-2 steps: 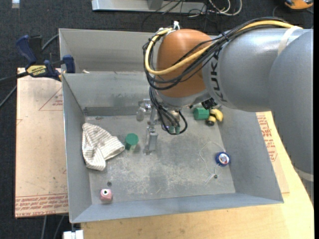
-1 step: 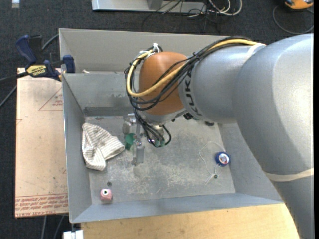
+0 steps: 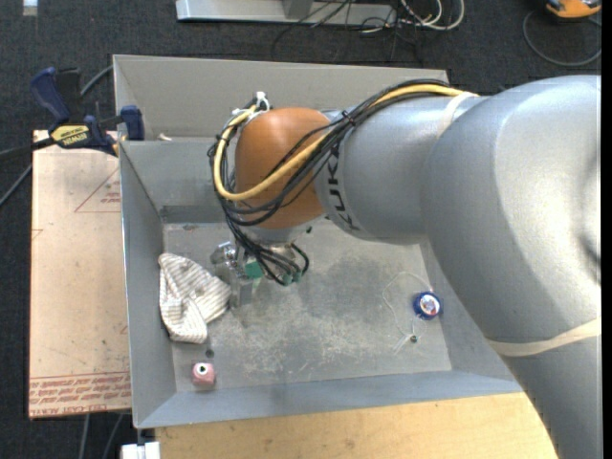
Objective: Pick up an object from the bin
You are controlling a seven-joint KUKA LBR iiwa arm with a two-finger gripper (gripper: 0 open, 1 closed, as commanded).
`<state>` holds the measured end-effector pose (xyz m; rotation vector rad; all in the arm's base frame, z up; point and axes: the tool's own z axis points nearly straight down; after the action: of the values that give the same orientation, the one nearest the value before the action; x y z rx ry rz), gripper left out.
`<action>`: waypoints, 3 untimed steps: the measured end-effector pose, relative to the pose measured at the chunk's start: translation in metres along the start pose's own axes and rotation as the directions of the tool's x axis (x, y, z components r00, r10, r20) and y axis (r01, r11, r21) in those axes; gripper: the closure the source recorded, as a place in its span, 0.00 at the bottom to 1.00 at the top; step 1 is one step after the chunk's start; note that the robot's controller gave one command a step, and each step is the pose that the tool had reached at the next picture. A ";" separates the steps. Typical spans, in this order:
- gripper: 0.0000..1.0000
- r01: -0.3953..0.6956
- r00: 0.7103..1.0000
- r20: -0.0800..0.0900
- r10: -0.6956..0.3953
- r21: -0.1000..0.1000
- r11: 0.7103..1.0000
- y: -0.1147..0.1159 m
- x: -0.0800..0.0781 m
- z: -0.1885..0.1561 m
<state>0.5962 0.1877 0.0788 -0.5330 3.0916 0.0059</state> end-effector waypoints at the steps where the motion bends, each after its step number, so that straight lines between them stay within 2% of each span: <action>1: 1.00 0.000 1.000 0.000 0.000 0.000 1.000 0.000 0.000 0.000; 2: 1.00 0.038 0.999 0.005 -0.038 -0.001 0.999 0.007 -0.010 -0.047; 3: 1.00 -0.002 1.000 0.002 0.002 -0.002 1.000 0.003 -0.011 -0.079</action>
Offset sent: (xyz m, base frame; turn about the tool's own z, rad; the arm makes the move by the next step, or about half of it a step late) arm 0.0061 0.0092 0.0450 -0.0407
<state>0.6051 0.1936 0.1580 -0.5290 3.0909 0.0087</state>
